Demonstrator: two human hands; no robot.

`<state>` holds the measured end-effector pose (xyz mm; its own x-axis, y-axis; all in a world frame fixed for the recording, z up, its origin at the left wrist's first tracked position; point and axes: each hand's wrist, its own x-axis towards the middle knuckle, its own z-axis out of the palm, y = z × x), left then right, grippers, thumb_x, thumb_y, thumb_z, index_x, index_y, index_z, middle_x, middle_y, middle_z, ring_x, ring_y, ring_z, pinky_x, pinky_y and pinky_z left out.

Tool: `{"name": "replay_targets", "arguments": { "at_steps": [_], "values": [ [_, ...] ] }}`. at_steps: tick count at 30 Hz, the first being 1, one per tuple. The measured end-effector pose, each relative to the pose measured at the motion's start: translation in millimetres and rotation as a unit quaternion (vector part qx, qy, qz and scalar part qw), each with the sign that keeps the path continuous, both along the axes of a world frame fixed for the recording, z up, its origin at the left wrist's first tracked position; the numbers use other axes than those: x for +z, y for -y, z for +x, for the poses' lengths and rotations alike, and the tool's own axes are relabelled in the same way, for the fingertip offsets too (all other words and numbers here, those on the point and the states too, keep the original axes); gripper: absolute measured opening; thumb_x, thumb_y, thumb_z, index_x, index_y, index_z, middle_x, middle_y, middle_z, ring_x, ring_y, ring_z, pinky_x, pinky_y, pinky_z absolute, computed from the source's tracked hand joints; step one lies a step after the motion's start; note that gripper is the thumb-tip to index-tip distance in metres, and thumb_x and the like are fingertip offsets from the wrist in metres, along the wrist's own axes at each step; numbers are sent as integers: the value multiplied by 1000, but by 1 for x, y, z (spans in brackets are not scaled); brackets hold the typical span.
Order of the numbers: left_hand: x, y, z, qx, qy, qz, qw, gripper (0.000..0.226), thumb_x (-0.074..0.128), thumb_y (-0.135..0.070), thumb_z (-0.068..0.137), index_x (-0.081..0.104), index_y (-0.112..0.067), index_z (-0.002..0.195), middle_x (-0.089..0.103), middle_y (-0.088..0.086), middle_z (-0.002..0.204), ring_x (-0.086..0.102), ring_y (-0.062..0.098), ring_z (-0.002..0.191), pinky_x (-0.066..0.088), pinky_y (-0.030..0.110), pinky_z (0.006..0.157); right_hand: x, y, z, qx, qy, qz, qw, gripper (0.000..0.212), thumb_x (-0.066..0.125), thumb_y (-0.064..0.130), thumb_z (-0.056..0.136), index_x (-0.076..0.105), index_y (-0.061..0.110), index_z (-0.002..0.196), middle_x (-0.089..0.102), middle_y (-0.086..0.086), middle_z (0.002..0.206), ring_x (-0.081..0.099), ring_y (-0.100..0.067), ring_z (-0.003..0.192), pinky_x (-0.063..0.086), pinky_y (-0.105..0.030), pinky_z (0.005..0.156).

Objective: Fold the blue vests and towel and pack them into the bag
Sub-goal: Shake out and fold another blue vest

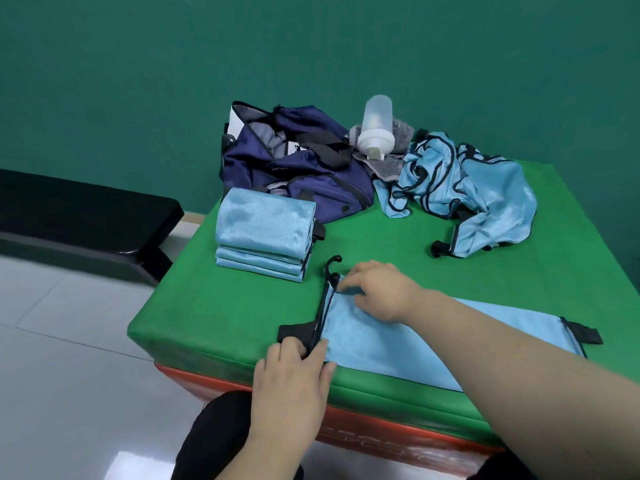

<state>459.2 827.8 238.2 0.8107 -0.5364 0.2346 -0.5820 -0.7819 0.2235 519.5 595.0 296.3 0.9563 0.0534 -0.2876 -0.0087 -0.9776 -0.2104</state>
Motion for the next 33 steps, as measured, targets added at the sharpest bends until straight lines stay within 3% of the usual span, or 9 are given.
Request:
{"name": "replay_targets", "arguments": {
  "at_steps": [5, 9, 13, 16, 18, 21, 25, 29, 33],
  "values": [
    [2, 4, 5, 8, -20, -13, 1000, 29, 81, -38, 74, 74, -27, 100, 50, -5, 79, 49, 21, 68, 45, 36, 55, -3, -6, 10, 5, 25, 8, 1000, 34, 55, 17, 90, 66, 37, 116, 62, 9, 108, 56, -16, 105, 33, -35, 99],
    [0, 5, 12, 1, -43, -31, 999, 30, 85, -26, 70, 77, -24, 99, 57, -6, 80, 55, 19, 71, 50, 33, 54, -2, -11, 13, -6, 13, 42, 999, 27, 60, 16, 87, 65, 31, 109, 62, 16, 91, 53, -9, 82, 34, -32, 99],
    [1, -1, 23, -6, -92, -72, 993, 31, 82, -11, 73, 78, -20, 103, 61, -9, 88, 59, 13, 75, 53, 28, 58, 15, -9, 10, -47, -25, 105, 993, 22, 63, 14, 86, 67, 26, 104, 57, 11, 72, 50, -7, 54, 42, -20, 57],
    [17, -2, 29, 17, -134, -124, 983, 29, 64, -14, 91, 70, -21, 119, 56, -15, 105, 59, 4, 81, 47, 20, 72, 28, -4, 3, -106, -18, 181, 978, 21, 62, 8, 84, 68, 26, 93, 66, -1, 73, 56, -13, 53, 48, -24, 54],
    [29, -2, 33, 33, -173, -172, 969, 29, 59, -16, 94, 69, -24, 120, 52, -23, 105, 59, 2, 84, 48, 19, 79, 41, -1, -4, -150, 0, 234, 960, 24, 60, 3, 83, 70, 25, 88, 66, -9, 68, 55, -14, 50, 49, -26, 53],
    [51, 2, 35, 47, -216, -292, 931, 18, 69, -16, 87, 74, -23, 104, 55, -22, 98, 62, 3, 80, 53, 23, 80, 67, 4, -17, -193, 41, 297, 934, 30, 56, -4, 82, 73, 21, 86, 62, -3, 55, 45, -11, 40, 38, -19, 45],
    [87, 14, 34, 50, -257, -385, 885, 24, 85, -21, 76, 73, -22, 96, 59, -9, 99, 65, 1, 76, 51, 11, 72, 99, 13, -36, -227, 106, 353, 902, 29, 64, -5, 80, 74, 21, 81, 65, 7, 60, 40, -18, 48, 33, -23, 50],
    [121, 30, 39, 39, -217, -433, 874, 29, 85, -14, 74, 69, -32, 90, 57, -15, 99, 65, 5, 73, 50, 15, 74, 135, 20, -60, -229, 172, 426, 858, 15, 75, 7, 80, 77, 21, 84, 63, 3, 65, 43, -18, 59, 33, -28, 61],
    [164, 45, 49, -21, -164, -461, 872, 40, 74, 1, 79, 66, -37, 92, 56, -18, 100, 62, 4, 76, 47, 11, 74, 173, 28, -84, -238, 246, 422, 839, 22, 73, 4, 84, 78, 25, 86, 50, 1, 58, 35, -12, 47, 26, -21, 45]
  ]
}}
